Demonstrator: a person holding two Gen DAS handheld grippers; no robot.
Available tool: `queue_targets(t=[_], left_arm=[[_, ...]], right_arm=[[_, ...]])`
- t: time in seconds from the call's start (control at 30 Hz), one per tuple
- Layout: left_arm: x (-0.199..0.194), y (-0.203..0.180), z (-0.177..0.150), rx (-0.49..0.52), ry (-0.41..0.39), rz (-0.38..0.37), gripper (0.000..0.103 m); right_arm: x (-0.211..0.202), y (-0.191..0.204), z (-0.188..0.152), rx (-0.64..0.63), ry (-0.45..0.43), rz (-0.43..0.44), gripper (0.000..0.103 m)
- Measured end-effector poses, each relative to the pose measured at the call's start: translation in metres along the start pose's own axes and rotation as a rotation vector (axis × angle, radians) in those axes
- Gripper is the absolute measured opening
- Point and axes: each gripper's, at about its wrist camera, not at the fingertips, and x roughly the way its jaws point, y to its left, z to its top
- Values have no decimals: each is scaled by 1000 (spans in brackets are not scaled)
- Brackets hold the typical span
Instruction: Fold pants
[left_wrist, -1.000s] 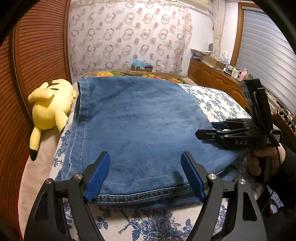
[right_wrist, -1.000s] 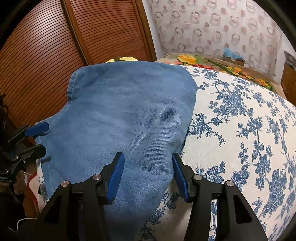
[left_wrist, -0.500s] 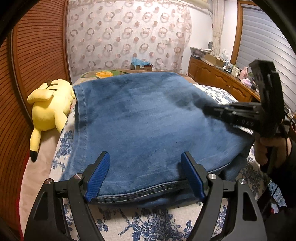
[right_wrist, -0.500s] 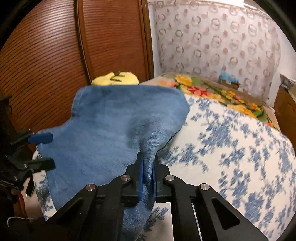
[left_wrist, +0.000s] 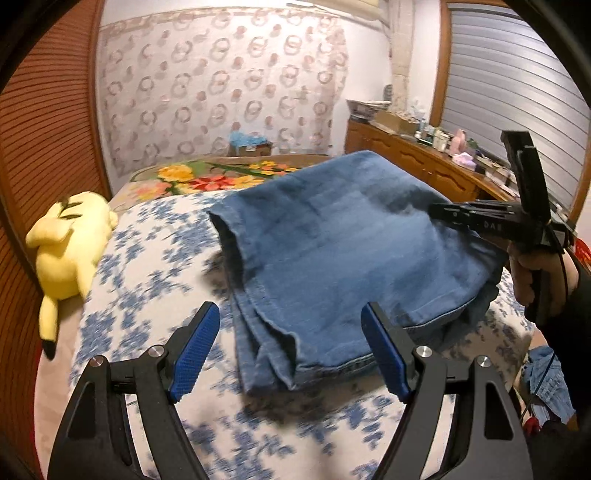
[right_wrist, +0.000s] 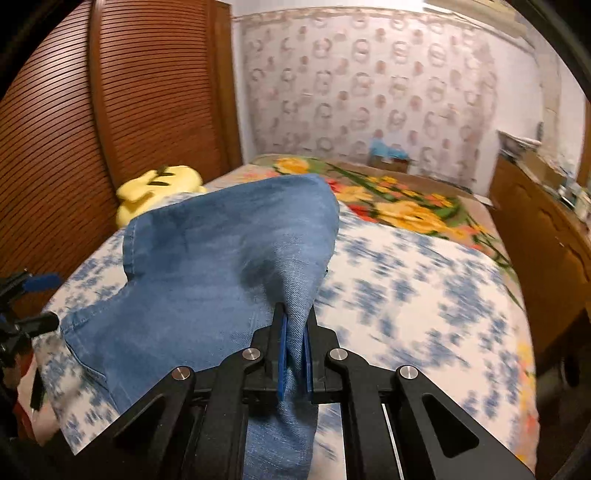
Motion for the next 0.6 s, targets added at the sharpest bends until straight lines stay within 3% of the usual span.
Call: queue_targets(t=[0.23, 0.33, 0.4, 0.53, 0.6], left_arm=[[18, -35, 13, 46, 12, -66, 80], [29, -50, 16, 59, 27, -87, 80], [38, -62, 18, 69, 44, -98, 80], [49, -76, 16, 89, 70, -102, 80], [54, -82, 14, 95, 83, -102, 80]], right_arm=[[-14, -36, -34, 80, 37, -16, 7], [-19, -30, -41, 91, 53, -28, 10], [-18, -30, -42, 95, 60, -39, 15], [-25, -27, -51, 110, 80, -36, 37], [-28, -29, -58, 128, 88, -33, 43]])
